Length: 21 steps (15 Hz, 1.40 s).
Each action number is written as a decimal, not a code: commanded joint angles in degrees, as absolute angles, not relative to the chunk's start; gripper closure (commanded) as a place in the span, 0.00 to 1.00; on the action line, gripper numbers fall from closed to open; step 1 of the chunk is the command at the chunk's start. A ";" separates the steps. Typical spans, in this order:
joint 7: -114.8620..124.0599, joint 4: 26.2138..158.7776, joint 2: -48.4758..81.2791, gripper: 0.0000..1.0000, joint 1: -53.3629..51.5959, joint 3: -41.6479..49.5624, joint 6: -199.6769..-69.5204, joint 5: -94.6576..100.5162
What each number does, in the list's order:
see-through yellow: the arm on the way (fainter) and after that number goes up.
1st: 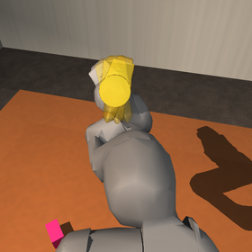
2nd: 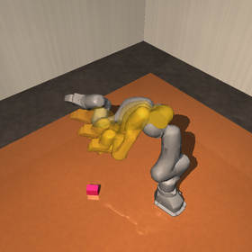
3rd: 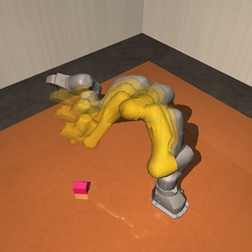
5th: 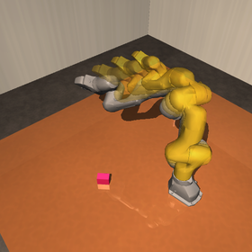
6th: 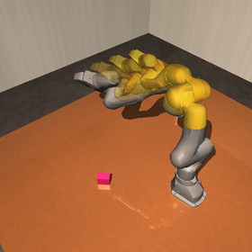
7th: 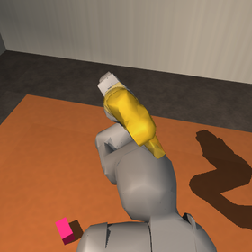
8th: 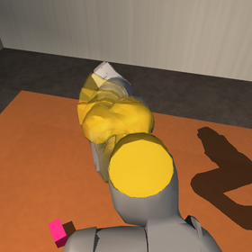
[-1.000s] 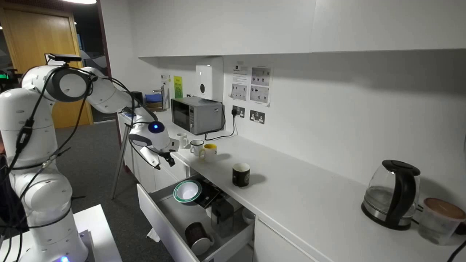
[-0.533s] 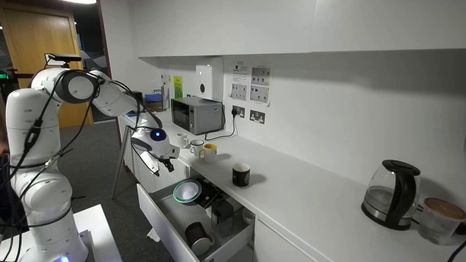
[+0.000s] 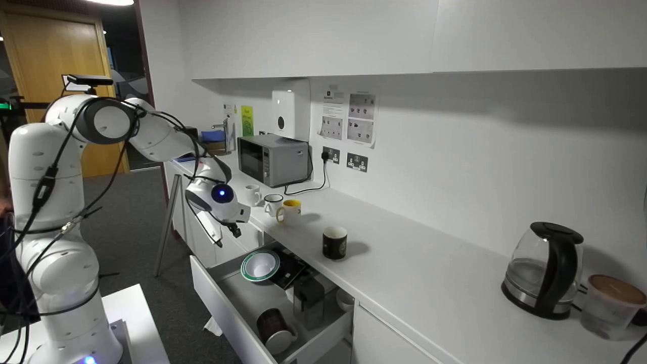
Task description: Take the green and white bowl out of the open drawer and place it on the countertop
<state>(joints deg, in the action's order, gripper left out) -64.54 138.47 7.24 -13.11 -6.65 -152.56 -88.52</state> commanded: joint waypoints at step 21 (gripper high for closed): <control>-59.18 134.23 16.04 0.00 -12.45 -5.65 -148.60 -84.15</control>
